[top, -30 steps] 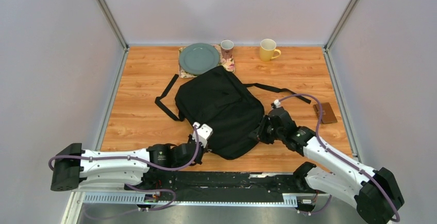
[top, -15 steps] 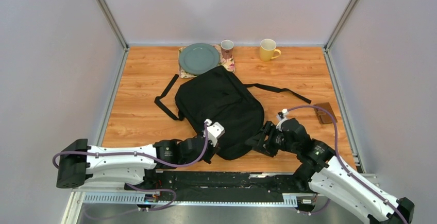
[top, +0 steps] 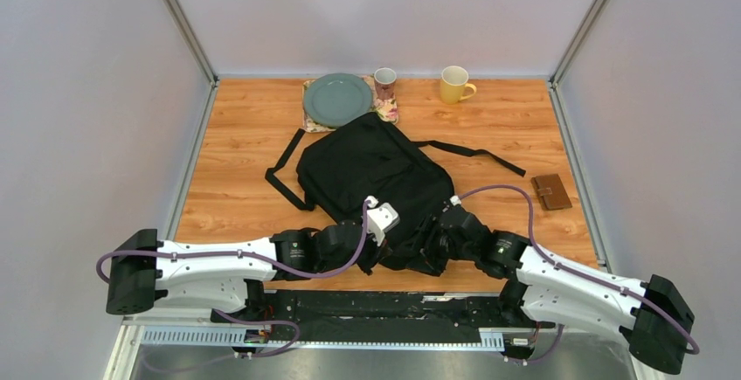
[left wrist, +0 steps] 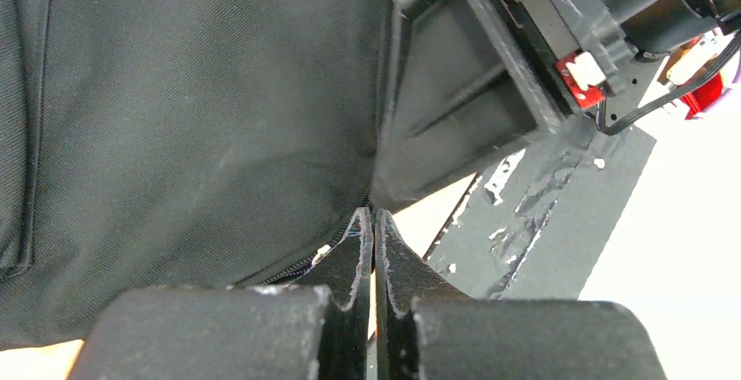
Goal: Pack the student bag
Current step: Zip the student bag at the center of the board.
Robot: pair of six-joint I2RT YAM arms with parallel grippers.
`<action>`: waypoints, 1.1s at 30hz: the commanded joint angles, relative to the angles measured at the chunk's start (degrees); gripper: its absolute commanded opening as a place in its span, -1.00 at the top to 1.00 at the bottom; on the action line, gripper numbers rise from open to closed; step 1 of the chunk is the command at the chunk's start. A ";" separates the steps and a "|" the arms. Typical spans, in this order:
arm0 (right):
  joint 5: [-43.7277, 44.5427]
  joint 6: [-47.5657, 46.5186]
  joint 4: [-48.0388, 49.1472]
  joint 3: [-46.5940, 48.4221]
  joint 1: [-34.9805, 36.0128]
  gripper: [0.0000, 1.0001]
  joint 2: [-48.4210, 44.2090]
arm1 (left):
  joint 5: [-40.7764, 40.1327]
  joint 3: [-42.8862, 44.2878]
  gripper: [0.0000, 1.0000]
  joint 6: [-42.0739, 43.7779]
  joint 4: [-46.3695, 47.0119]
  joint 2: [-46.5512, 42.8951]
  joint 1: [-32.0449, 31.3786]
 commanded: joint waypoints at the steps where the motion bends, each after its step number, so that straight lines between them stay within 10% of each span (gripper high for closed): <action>1: 6.52 6.93 6.13 1.75 0.28 -0.17 0.58 | 2.39 1.35 1.00 0.02 3.68 -0.95 -0.44; 10: 13.21 12.30 7.19 -0.98 0.19 -0.12 1.10 | 1.95 -0.32 1.00 -0.33 3.68 -2.80 -0.44; 17: 16.72 10.63 5.52 -2.21 0.02 1.00 -0.21 | 0.46 -1.11 1.00 0.11 2.98 -3.93 -0.44; 26: 22.35 6.68 -0.18 -4.49 -1.74 1.00 -9.70 | -21.75 -6.90 1.00 -1.90 -12.92 -9.03 0.87; 33: 20.07 4.39 0.68 -5.02 -1.92 1.00 -8.92 | -20.12 -14.29 1.00 -2.44 -12.50 -20.37 11.59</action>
